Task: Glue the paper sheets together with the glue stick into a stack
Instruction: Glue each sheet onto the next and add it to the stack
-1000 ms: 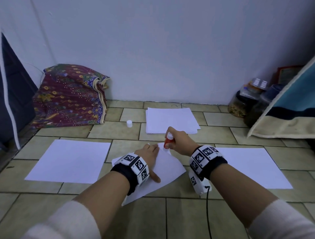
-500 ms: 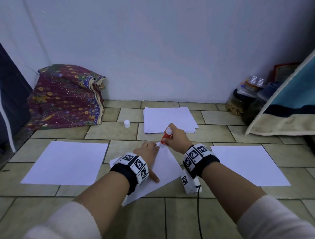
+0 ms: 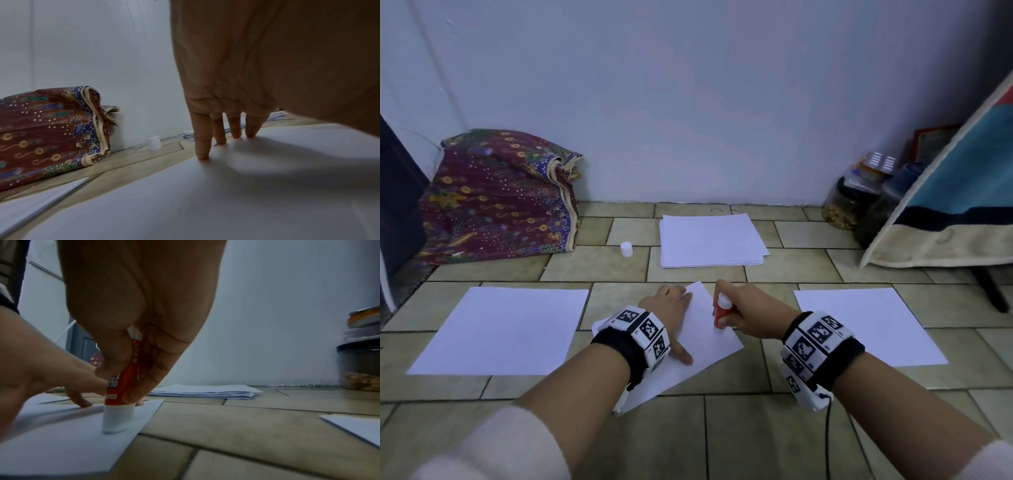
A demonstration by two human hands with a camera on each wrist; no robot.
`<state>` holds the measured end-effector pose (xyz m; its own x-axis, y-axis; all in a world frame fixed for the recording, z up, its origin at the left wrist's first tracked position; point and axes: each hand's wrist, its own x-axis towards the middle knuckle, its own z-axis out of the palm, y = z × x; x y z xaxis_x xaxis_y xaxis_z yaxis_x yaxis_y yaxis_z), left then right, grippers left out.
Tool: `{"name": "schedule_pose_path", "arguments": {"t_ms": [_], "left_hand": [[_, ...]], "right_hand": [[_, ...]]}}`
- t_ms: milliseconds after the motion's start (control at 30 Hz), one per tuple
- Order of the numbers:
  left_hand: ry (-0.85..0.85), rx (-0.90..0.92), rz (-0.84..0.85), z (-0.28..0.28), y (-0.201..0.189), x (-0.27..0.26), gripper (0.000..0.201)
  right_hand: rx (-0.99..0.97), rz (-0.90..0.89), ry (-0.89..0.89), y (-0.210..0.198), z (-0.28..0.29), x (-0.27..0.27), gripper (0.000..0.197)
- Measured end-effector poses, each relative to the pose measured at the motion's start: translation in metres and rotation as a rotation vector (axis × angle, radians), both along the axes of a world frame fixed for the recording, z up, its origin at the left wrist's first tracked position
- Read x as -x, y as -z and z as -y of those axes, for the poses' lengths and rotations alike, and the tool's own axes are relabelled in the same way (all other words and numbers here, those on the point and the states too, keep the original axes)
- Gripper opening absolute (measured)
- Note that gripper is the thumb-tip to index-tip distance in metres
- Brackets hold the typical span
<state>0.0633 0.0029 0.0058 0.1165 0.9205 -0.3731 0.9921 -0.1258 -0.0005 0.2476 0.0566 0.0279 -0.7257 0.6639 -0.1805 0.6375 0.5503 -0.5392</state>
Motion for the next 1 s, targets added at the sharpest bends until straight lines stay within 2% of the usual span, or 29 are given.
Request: {"name": "schedule_pose_path", "arguments": {"t_ms": [133,200,267,367,467,533,667,767,900,1000], "left_hand": [[0.044,0.024,-0.017,-0.001,-0.004,0.0,0.117],[0.065,0.057,-0.017,-0.002,-0.008,0.003,0.109],[0.066,0.072,-0.026,-0.003,-0.01,0.006,0.097],[0.045,-0.007,-0.093,-0.001,-0.01,0.004,0.084],[0.102,-0.071,-0.018,0.001,-0.009,-0.001,0.076],[0.193,-0.031,0.052,0.003,-0.009,-0.005,0.067],[0.208,0.031,0.001,0.003,-0.007,-0.009,0.07],[0.146,0.003,-0.002,0.002,-0.008,-0.01,0.08],[-0.057,-0.019,0.154,0.0,0.002,-0.022,0.089],[-0.141,-0.059,0.23,0.0,0.009,-0.028,0.089]], "right_hand": [[0.047,0.006,-0.024,-0.002,0.008,-0.018,0.022],[0.059,0.013,0.03,-0.003,0.005,-0.026,0.024],[0.195,-0.134,0.226,0.0,0.0,-0.031,0.024],[0.567,-0.498,0.531,0.0,-0.002,-0.035,0.011],[0.737,-0.668,0.629,0.001,-0.007,-0.036,0.013],[0.768,-0.732,0.678,0.002,-0.012,-0.034,0.016],[0.722,-0.76,0.719,0.006,-0.02,-0.026,0.014],[0.56,-0.733,0.724,0.009,-0.025,-0.016,0.011],[0.219,-0.628,0.754,0.017,-0.035,0.003,0.019],[0.094,-0.52,0.697,0.014,-0.034,0.021,0.022]]}}
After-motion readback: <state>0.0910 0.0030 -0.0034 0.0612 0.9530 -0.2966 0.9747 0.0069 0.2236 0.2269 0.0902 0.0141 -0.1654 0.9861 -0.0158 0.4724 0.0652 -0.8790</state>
